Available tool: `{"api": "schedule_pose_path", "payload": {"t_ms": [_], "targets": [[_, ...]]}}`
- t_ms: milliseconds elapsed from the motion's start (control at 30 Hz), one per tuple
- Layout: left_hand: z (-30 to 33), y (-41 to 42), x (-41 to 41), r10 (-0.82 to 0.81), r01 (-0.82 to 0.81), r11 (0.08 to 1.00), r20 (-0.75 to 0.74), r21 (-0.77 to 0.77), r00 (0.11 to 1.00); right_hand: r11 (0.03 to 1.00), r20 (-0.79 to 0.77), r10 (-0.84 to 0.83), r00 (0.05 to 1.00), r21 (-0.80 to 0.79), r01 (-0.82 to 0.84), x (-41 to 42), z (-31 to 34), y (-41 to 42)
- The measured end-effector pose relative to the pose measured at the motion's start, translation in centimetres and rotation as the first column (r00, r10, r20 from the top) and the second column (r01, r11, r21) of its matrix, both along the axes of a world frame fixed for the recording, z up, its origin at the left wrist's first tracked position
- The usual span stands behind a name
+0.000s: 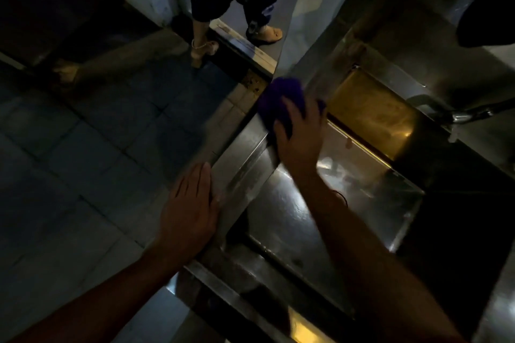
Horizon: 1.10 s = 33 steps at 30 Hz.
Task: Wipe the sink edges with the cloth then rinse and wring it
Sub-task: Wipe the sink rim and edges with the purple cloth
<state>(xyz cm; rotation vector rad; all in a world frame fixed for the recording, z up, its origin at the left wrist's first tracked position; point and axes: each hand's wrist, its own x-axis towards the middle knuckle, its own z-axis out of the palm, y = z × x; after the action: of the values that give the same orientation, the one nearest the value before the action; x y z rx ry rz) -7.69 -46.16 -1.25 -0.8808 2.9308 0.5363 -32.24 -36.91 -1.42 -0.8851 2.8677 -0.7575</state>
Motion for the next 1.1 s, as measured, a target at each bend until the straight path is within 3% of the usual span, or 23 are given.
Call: {"api": "schedule_pose_path", "payload": {"t_ms": [167,433,533,667,767,833,967,1100], "targets": [[0.5,0.1,0.1,0.037,-0.028,0.996,-0.114,0.082,0.993,0.976,0.088,0.176,0.981,-0.147,-0.162,10.9,-1.3,2.8],[0.6,0.0,0.3,0.069,-0.053,0.992,-0.151,0.112,0.986,0.888,0.062,0.46,0.886,-0.045,-0.458,11.9,0.0,6.9],[0.4,-0.1,0.4,0.045,-0.034,0.997,-0.158,0.068,0.986,0.938,0.132,0.347,0.929,-0.027,-0.347,6.8,2.1,7.1],[0.0,0.1,0.1,-0.019,0.017,1.0,-0.143,-0.013,0.99,0.999,-0.027,0.011,1.0,-0.05,-0.013,-4.2,3.9,5.2],[-0.3,0.1,0.1,-0.033,0.025,0.998,-0.126,-0.059,0.991,0.99,-0.126,-0.127,0.984,-0.079,0.118,-12.9,4.4,2.2],[-0.3,0.0,0.0,-0.043,0.036,0.998,-0.109,-0.059,0.993,0.986,-0.164,-0.163,0.973,0.012,0.167,-17.2,4.3,0.4],[-0.7,0.0,0.1,-0.043,0.039,0.998,-0.089,-0.052,0.995,0.96,-0.146,-0.197,0.969,0.173,0.221,-20.0,2.6,-2.8],[-0.5,-0.1,0.1,-0.072,0.066,0.996,-0.097,-0.061,0.993,0.944,-0.108,-0.28,0.954,0.15,0.294,-17.3,1.5,-4.0]]}}
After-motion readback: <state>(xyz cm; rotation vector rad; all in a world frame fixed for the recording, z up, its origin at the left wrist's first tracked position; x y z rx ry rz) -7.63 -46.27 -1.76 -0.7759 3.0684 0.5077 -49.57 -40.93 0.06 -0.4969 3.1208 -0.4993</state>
